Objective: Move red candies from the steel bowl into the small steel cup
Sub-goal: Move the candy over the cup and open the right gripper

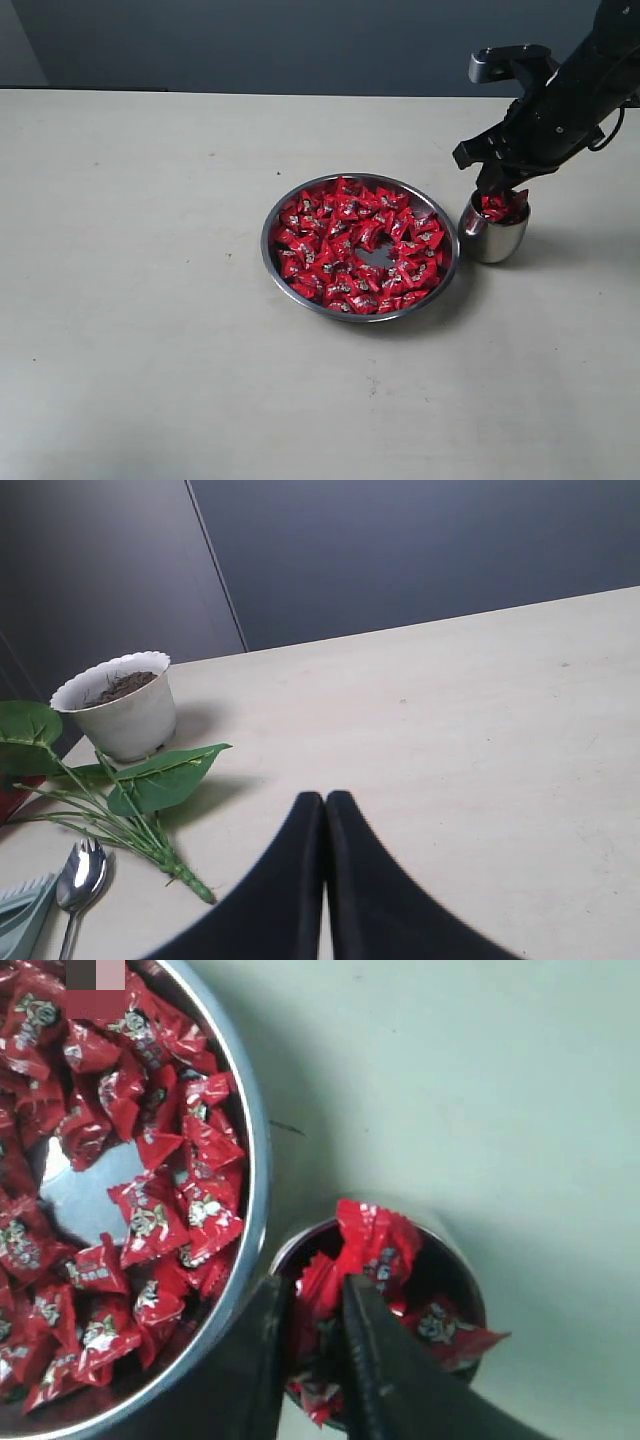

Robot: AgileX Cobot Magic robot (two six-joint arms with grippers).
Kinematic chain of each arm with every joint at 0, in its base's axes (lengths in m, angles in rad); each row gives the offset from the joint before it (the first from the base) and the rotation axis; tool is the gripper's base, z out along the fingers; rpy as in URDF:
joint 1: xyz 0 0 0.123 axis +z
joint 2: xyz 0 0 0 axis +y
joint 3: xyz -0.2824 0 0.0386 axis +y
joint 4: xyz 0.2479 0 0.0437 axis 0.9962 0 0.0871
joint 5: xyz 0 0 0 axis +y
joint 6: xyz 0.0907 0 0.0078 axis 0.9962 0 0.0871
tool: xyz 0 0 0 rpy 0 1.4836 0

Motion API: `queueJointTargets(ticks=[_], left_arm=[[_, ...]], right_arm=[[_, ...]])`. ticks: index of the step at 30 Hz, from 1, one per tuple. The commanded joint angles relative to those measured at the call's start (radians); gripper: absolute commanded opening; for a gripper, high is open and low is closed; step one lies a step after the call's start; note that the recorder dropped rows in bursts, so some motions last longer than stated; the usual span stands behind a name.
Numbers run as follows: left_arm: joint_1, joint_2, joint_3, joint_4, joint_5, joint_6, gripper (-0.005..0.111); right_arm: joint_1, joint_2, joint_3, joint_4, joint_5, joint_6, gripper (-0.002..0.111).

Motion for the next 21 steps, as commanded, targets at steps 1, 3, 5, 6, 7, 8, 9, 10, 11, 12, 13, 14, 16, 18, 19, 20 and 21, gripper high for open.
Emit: queueJointTargets(ticks=[1,3,5,6,7,8,9,10,11,12,13,14,16,18,19,20,21], left_arm=[[-0.003,-0.004,0.004,0.005,-0.011,-0.004,0.0],[-0.003,-0.004,0.004,0.005,-0.011,-0.004,0.0],[-0.003,-0.004,0.004,0.005,-0.011,-0.004,0.0],[-0.003,-0.004,0.004,0.005,-0.011,-0.004,0.0],[-0.003,-0.004,0.004,0.005,-0.011,-0.004,0.0],[-0.003,-0.004,0.004,0.005,-0.011,-0.004,0.0],[-0.003,-0.004,0.004,0.005,-0.011,-0.004,0.0],[-0.003,-0.004,0.004,0.005,-0.011,-0.004,0.0],[-0.003,-0.004,0.004,0.005,-0.011,-0.004,0.0],[-0.003,-0.004,0.004,0.005,-0.011,-0.004,0.0],[-0.003,-0.004,0.004,0.005,-0.011,-0.004,0.0],[-0.003,-0.004,0.004,0.005,-0.011,-0.004,0.0],[-0.003,-0.004,0.004,0.005,-0.011,-0.004,0.0],[-0.003,-0.004,0.004,0.005,-0.011,-0.004,0.0],[-0.003,-0.004,0.004,0.005,-0.011,-0.004,0.0],[-0.003,-0.004,0.004,0.005,-0.011,-0.004,0.0],[-0.003,-0.004,0.004,0.005,-0.011,-0.004,0.0]], right_arm=[[-0.006,-0.001,0.002,-0.026,-0.006,-0.005,0.0],[-0.006,-0.001,0.002,-0.026,-0.016,-0.005,0.001],[-0.006,-0.001,0.002,-0.039,-0.022,-0.005,0.001],[-0.006,-0.001,0.002,-0.043,-0.022,-0.005,0.001],[-0.006,-0.001,0.002,-0.045,-0.025,-0.005,0.001],[-0.006,-0.001,0.002,-0.045,-0.025,-0.005,0.001],[-0.006,-0.001,0.002,-0.045,-0.025,-0.005,0.001],[-0.006,-0.001,0.002,-0.045,-0.025,-0.005,0.001],[-0.006,-0.001,0.002,-0.045,-0.024,-0.005,0.001],[-0.006,-0.001,0.002,-0.045,-0.024,-0.005,0.004],[-0.006,-0.001,0.002,-0.045,-0.024,-0.008,0.009],[-0.006,-0.001,0.002,-0.045,-0.024,-0.012,0.016],[-0.006,-0.001,0.002,-0.045,-0.024,-0.014,0.029],[-0.006,-0.001,0.002,-0.045,-0.027,-0.014,0.035],[-0.006,-0.001,0.002,-0.045,-0.027,-0.014,0.036],[-0.006,-0.001,0.002,-0.045,-0.027,-0.014,0.035],[-0.006,-0.001,0.002,-0.045,-0.027,-0.014,0.035]])
